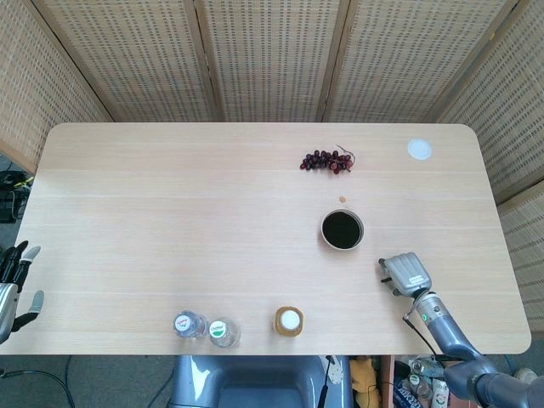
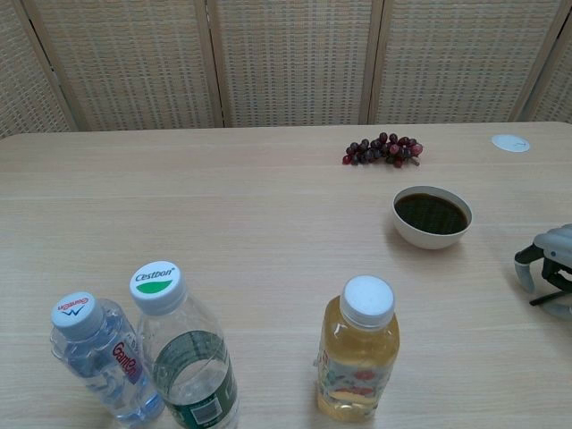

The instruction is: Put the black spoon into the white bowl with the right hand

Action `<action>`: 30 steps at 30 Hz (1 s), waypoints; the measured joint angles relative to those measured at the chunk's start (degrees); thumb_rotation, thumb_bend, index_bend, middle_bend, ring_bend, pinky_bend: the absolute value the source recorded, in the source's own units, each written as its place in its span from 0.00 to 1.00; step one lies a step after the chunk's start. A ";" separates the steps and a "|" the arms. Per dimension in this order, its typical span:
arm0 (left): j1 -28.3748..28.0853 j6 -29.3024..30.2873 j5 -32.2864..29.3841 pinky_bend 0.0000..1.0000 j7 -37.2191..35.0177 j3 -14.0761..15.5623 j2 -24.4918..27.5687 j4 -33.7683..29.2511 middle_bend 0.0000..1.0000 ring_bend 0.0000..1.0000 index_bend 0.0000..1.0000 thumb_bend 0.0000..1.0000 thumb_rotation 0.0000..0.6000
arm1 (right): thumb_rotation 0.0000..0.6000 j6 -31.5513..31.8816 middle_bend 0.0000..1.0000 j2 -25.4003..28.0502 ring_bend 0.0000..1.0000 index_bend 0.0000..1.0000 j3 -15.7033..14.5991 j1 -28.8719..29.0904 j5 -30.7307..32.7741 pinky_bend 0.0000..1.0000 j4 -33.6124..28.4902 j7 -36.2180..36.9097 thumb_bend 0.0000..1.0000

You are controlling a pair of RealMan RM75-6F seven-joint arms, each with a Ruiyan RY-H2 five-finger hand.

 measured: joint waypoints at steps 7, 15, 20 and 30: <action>-0.02 -0.08 -0.03 0.00 0.20 -0.01 -0.03 -0.11 0.00 0.00 0.03 0.48 1.00 | 1.00 -0.29 0.93 -0.22 0.96 0.52 -0.13 -0.21 -0.23 1.00 1.20 0.70 0.49; -0.15 -0.40 -0.17 0.00 0.32 -0.04 -0.19 -0.16 0.00 0.00 0.03 0.48 1.00 | 1.00 -0.58 0.93 -0.44 0.96 0.54 0.05 -0.08 -0.50 1.00 1.88 1.13 0.49; -0.07 -0.36 -0.25 0.00 0.24 -0.01 -0.19 -0.04 0.00 0.00 0.03 0.48 1.00 | 1.00 -1.02 0.93 -0.67 0.96 0.54 0.08 0.00 -0.45 1.00 2.31 1.08 0.49; -0.08 -0.58 -0.36 0.00 -0.07 0.03 -0.33 0.29 0.00 0.00 0.03 0.48 1.00 | 1.00 -1.22 0.93 -1.15 0.96 0.55 0.02 -0.25 -0.54 1.00 2.63 1.26 0.51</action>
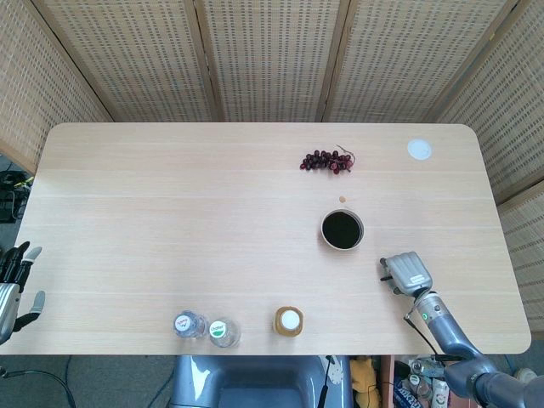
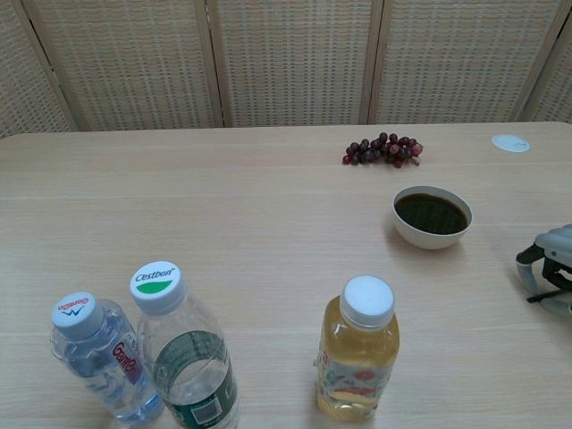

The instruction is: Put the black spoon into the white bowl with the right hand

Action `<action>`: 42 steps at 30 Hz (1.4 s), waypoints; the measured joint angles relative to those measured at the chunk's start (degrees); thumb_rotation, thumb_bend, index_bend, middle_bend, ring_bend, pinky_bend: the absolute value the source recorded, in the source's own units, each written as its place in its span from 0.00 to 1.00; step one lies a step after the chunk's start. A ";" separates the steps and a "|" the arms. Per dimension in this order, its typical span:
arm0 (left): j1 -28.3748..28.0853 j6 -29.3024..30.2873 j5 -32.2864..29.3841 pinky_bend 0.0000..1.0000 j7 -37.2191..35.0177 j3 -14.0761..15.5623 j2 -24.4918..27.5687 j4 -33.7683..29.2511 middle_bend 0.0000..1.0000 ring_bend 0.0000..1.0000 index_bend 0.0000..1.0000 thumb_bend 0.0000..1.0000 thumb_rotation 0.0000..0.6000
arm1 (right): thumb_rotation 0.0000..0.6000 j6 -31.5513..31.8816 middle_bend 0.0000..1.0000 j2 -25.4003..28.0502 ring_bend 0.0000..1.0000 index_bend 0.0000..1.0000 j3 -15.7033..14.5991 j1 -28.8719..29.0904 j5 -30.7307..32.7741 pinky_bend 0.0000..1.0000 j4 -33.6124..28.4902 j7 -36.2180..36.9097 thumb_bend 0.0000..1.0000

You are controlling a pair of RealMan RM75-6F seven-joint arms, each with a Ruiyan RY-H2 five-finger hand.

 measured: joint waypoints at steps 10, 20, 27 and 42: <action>0.17 -0.09 -0.20 0.00 -0.44 0.09 -0.12 0.50 0.00 0.00 0.03 0.48 1.00 | 1.00 -0.60 0.94 -0.43 0.96 0.59 0.07 0.07 0.11 1.00 0.41 -0.15 0.56; 0.10 -0.17 -0.16 0.00 -0.61 0.07 -0.24 0.68 0.00 0.00 0.03 0.48 1.00 | 1.00 -0.54 0.95 -0.83 0.97 0.65 0.21 -0.18 0.18 1.00 0.94 0.49 0.66; 0.11 -0.18 -0.12 0.00 -0.59 0.09 -0.26 0.68 0.00 0.00 0.03 0.48 1.00 | 1.00 -0.12 0.95 -0.77 0.98 0.69 0.41 -0.40 0.11 1.00 0.91 1.71 0.72; 0.14 -0.18 -0.28 0.00 -0.81 -0.01 -0.26 0.85 0.00 0.00 0.03 0.48 1.00 | 1.00 0.53 0.96 1.11 0.98 0.75 1.80 -0.34 0.56 1.00 -2.11 5.64 0.77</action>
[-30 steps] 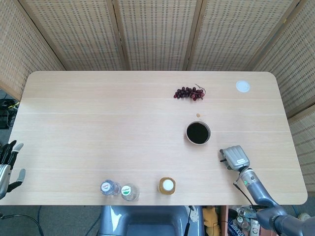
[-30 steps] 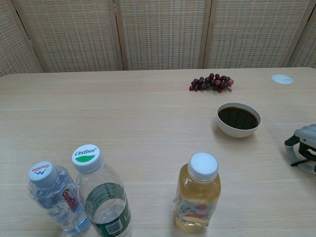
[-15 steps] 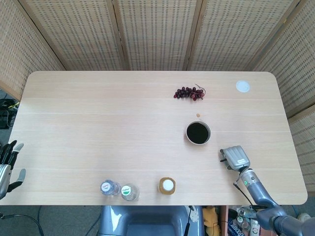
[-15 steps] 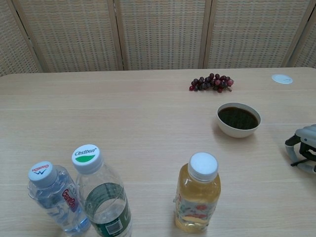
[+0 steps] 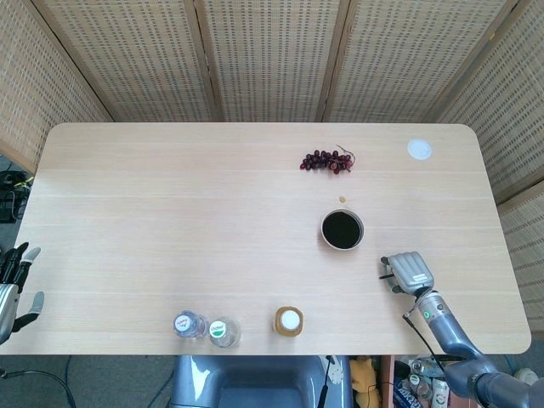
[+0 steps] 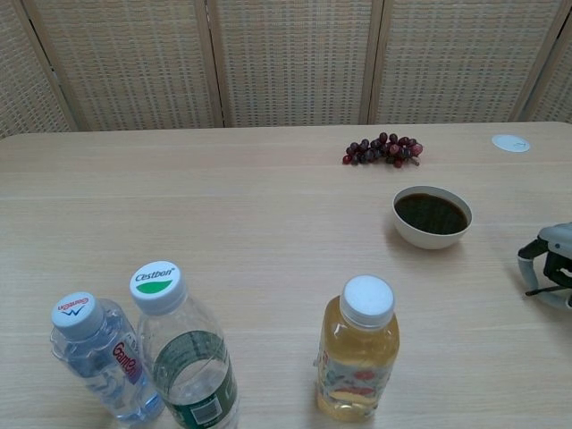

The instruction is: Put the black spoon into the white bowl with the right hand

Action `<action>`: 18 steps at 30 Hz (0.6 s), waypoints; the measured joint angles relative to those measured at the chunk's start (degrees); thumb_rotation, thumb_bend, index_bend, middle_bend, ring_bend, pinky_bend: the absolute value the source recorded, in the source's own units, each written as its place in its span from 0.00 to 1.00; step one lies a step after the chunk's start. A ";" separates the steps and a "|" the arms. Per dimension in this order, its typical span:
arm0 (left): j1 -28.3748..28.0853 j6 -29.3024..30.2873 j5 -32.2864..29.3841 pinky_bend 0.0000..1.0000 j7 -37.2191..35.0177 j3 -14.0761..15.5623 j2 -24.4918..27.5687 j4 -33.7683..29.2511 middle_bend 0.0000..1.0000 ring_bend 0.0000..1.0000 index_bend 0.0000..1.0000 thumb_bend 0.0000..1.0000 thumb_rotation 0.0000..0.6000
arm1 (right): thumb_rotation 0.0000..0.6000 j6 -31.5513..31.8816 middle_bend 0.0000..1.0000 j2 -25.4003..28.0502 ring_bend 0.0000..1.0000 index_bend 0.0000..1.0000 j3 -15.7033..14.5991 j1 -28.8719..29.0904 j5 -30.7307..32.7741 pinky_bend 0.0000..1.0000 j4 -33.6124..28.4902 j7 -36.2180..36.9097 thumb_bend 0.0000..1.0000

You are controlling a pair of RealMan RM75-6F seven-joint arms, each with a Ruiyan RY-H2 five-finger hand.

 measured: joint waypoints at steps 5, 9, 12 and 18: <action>0.00 -0.03 0.04 0.00 -0.05 0.02 -0.01 0.05 0.00 0.00 0.03 0.48 1.00 | 1.00 0.33 0.96 1.06 0.98 0.75 0.53 -0.04 0.25 1.00 -1.90 1.36 0.78; -0.14 -0.17 0.09 0.00 -0.05 -0.01 -0.10 0.06 0.00 0.00 0.03 0.48 1.00 | 1.00 0.79 0.96 3.37 0.98 0.75 1.52 0.03 0.63 1.00 -5.93 3.28 0.78; -0.30 -0.38 0.20 0.00 -0.07 0.00 -0.24 0.07 0.00 0.00 0.03 0.48 1.00 | 1.00 0.97 0.96 5.86 0.98 0.75 2.53 0.27 1.04 1.00 -10.07 4.78 0.79; -0.44 -0.64 0.18 0.00 -0.26 0.02 -0.37 0.26 0.00 0.00 0.03 0.48 1.00 | 1.00 -0.08 0.97 11.74 0.98 0.75 5.36 1.36 2.91 1.00 -19.87 9.11 0.80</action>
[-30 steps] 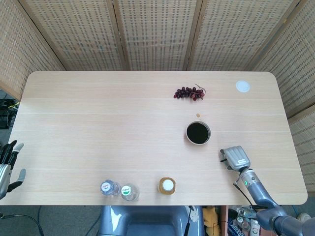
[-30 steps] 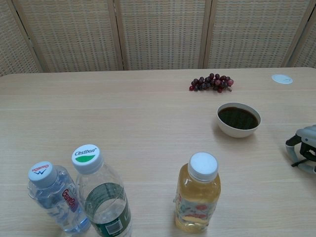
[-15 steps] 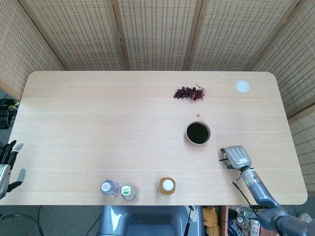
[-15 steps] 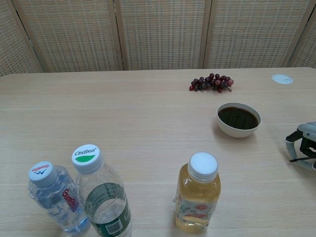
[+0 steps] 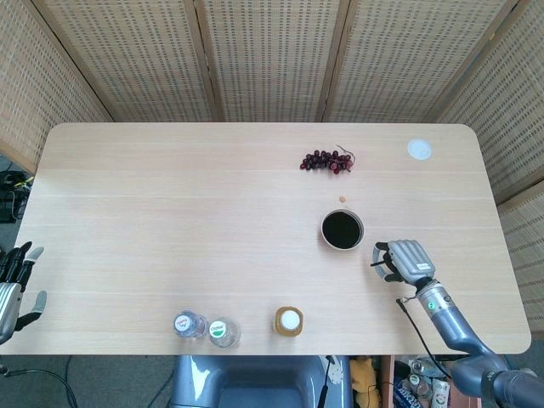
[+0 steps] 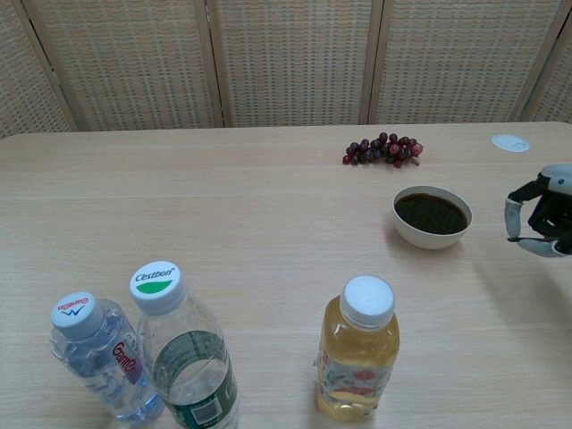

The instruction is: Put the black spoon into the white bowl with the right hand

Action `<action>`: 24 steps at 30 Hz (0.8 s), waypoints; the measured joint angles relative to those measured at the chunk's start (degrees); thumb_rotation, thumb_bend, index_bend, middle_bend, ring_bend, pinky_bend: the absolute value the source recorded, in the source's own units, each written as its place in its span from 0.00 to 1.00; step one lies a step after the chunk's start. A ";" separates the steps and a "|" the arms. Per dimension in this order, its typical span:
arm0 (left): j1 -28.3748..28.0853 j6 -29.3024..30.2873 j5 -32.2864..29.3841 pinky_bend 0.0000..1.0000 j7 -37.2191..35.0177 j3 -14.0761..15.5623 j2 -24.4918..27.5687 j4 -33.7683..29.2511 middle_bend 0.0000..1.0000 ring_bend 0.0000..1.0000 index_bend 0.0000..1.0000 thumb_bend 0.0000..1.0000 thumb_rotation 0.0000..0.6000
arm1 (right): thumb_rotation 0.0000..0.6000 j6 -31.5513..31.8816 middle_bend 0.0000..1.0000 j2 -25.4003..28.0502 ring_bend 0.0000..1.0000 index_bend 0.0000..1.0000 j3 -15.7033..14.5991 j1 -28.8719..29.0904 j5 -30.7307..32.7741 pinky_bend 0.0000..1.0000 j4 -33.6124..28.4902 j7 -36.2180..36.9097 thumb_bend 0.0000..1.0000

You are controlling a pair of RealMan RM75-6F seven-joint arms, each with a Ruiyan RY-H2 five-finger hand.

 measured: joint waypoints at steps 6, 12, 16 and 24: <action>-0.06 -0.39 -0.19 0.00 -0.66 0.08 -0.27 0.56 0.00 0.00 0.03 0.48 1.00 | 1.00 -4.27 0.97 5.65 0.98 0.75 3.80 2.29 2.99 1.00 -8.45 8.04 0.80; 0.11 -0.45 -0.46 0.00 -1.53 0.13 -0.46 1.40 0.00 0.00 0.03 0.48 1.00 | 1.00 -10.34 0.97 8.51 0.98 0.75 7.66 5.90 5.97 1.00 -12.48 15.49 0.80; 0.27 -0.45 -0.60 0.00 -1.96 0.21 -0.58 1.85 0.00 0.00 0.03 0.48 1.00 | 1.00 -13.90 0.97 8.93 0.98 0.75 9.70 8.62 8.17 1.00 -13.17 18.40 0.80; 0.59 -0.52 -1.01 0.00 -2.64 0.30 -0.65 2.54 0.00 0.00 0.03 0.48 1.00 | 1.00 -17.45 0.97 6.23 0.99 0.75 11.54 12.67 12.08 1.00 -10.72 19.81 0.80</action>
